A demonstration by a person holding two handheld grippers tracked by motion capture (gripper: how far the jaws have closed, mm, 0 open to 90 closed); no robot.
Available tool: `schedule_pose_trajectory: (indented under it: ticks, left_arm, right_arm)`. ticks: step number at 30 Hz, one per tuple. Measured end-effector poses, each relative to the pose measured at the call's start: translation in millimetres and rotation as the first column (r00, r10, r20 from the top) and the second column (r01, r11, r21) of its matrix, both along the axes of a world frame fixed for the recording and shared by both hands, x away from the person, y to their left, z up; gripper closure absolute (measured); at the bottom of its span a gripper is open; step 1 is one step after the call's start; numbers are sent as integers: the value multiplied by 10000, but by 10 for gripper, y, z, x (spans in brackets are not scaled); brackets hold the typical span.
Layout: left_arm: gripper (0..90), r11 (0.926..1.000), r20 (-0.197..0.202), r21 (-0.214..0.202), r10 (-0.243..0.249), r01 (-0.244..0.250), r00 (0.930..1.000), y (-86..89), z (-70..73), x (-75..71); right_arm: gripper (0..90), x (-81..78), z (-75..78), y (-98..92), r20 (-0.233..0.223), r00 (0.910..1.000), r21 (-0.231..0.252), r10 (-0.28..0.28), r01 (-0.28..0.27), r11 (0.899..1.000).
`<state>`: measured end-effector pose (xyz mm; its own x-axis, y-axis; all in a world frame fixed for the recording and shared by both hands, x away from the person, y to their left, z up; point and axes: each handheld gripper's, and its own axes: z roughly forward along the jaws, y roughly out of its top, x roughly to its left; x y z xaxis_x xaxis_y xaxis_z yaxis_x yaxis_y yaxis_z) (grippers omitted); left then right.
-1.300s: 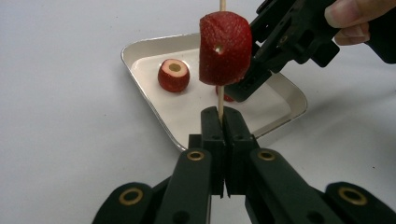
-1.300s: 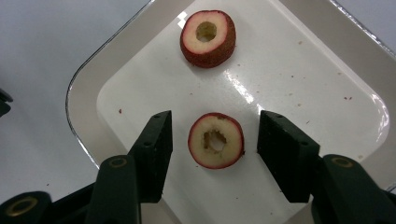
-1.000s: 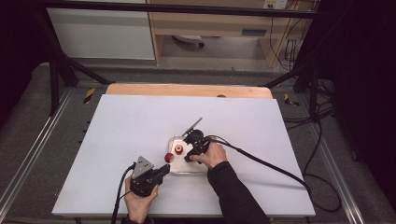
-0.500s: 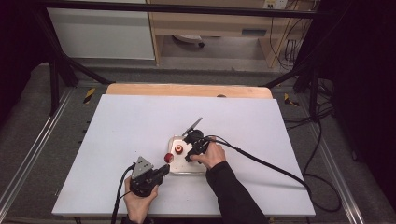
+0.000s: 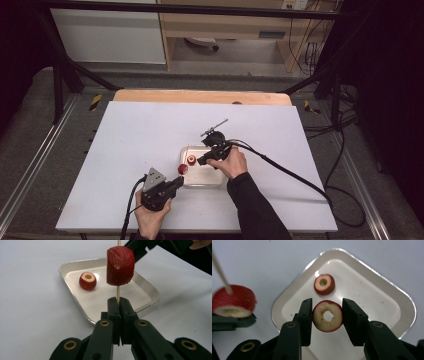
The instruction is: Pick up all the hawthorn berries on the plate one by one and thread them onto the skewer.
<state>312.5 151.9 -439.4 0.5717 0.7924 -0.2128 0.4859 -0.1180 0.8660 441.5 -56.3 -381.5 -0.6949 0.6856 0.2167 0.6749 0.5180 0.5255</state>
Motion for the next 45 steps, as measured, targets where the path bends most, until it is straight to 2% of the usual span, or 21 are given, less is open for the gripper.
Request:
schedule_pose_trajectory:
  ticks: [3,4,6,7,10,11,12,14,17,22,26,29,32,37,41,45]
  left_arm:
    - [888,10000,19,-73,-21,21,10000,-14,5,-9]
    - [888,9999,4,-96,-32,32,10000,-18,6,-12]
    - [887,9999,9,-140,-74,74,10000,-32,6,-15]
    - [888,9998,230,-137,-158,162,9996,-39,1,4]
    - [888,9998,121,-145,-151,153,9998,-66,-5,-1]
    - [888,9998,107,-123,-163,165,9998,-74,-5,-3]
    - [888,9998,-1,-114,-181,181,9998,-82,-3,-14]
    - [888,9997,41,-92,-221,221,9997,-108,0,-21]
    - [888,9994,65,-95,-317,318,9995,-140,8,-30]
    - [888,9988,144,-112,-469,471,9988,-200,25,-52]
    - [888,9979,185,-43,-651,652,9977,-257,40,-66]
    - [888,9974,190,0,-726,726,9972,-286,46,-69]
    - [888,9972,211,-4,-745,745,9970,-300,54,-73]
    - [888,9968,174,-26,-793,793,9967,-317,60,-66]
    - [888,9970,89,-60,-771,772,9970,-321,53,-55]
    - [888,9970,66,-71,-775,775,9970,-323,54,-53]
  right_arm:
    - [619,-34,111,-80,432,9989,966,-174,132,9952]
    - [619,-47,154,-124,611,9977,1481,-310,217,9887]
    - [619,-66,208,-190,803,9955,2115,-511,331,9768]
    - [619,-76,237,-228,936,9936,2513,-639,386,9671]
    - [620,-104,312,-350,1141,9887,3566,-975,508,9329]
    - [620,-111,327,-375,1129,9879,3754,-1065,569,9251]
    - [620,-118,343,-408,1112,9868,4052,-1174,628,9121]
    - [620,-132,367,-480,1117,9838,4583,-1403,743,8857]
    - [620,-154,381,-556,1116,9806,5222,-1614,803,8490]
    - [620,-207,395,-624,1192,9747,6034,-1892,802,7934]
    - [620,-232,389,-637,1452,9674,6350,-2076,698,7693]
    - [620,-247,387,-631,1544,9652,6487,-2111,621,7585]
    - [620,-255,380,-622,1780,9605,6510,-2137,479,7576]
    - [620,-276,353,-596,2204,9531,6431,-2073,178,7656]
    - [620,-294,329,-579,2626,9440,6295,-1996,-109,7769]
    - [621,-306,311,-560,2843,9391,6279,-1933,-300,7778]
